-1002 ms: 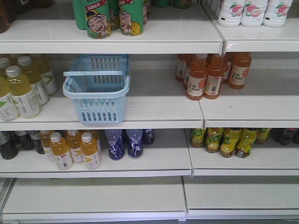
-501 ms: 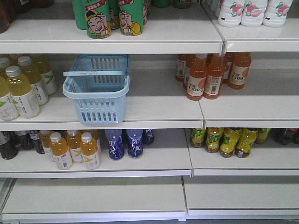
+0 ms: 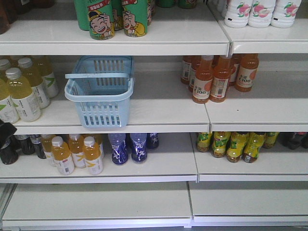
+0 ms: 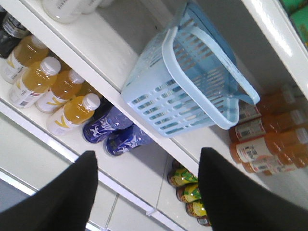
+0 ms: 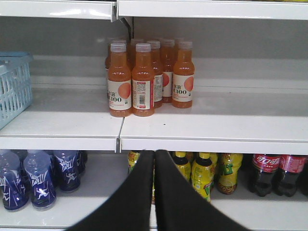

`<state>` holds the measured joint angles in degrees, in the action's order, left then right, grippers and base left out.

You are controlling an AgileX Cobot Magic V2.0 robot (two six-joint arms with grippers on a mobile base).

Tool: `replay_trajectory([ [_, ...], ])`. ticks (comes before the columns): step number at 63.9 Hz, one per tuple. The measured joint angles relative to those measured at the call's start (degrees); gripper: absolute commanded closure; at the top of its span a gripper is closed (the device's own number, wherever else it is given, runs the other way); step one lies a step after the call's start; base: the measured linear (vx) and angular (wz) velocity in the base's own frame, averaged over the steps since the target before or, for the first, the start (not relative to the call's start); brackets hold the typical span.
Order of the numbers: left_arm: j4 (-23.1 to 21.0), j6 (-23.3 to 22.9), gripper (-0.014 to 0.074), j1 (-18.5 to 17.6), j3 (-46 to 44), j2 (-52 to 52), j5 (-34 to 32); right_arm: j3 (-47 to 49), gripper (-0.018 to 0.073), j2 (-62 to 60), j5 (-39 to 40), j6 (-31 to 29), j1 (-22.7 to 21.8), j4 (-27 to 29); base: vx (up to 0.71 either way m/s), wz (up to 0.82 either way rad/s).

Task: Place coke in basket with both arms
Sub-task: 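Reach the left gripper to the basket handle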

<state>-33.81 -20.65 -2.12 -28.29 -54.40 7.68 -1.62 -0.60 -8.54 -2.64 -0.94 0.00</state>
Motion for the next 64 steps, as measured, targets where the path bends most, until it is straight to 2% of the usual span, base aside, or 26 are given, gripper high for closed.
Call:
replay_trajectory([
  [8, -0.4, 1.3, 0.0146, -1.5, -4.6, -4.6, 2.3, 0.0, 0.0561, 0.0, 0.0, 0.0, 0.0, 0.0, 0.0, 0.0],
  [20, -1.0, 4.3, 0.0146, -1.5, -10.3, -12.0, 4.7, 0.0, 0.0561, 0.0, 0.0, 0.0, 0.0, 0.0, 0.0, 0.0],
  [28, -4.2, 6.3, 0.0146, -1.5, -12.0, -15.6, 4.3, 0.0, 0.0561, 0.0, 0.0, 0.0, 0.0, 0.0, 0.0, 0.0],
  [35, -9.0, 7.8, 0.0146, -1.5, -13.3, -18.3, 3.8, 0.0, 0.0561, 0.0, 0.0, 0.0, 0.0, 0.0, 0.0, 0.0],
  [43, -16.1, 9.9, 0.0146, -1.5, -14.4, -21.1, 3.7, 0.0, 0.0561, 0.0, 0.0, 0.0, 0.0, 0.0, 0.0, 0.0],
  [49, -23.6, 14.5, 0.0146, -1.5, -15.6, -23.6, 3.6, 0.0, 0.0561, 0.0, 0.0, 0.0, 0.0, 0.0, 0.0, 0.0],
  [56, -34.2, 23.7, 0.0146, -1.5, -17.7, -26.8, 3.6, 0.0, 0.0561, 0.0, 0.0, 0.0, 0.0, 0.0, 0.0, 0.0],
  [64, -47.8, 38.6, 0.0146, -1.5, -21.6, -31.2, 5.2, 0.0, 0.0561, 0.0, 0.0, 0.0, 0.0, 0.0, 0.0, 0.0],
])
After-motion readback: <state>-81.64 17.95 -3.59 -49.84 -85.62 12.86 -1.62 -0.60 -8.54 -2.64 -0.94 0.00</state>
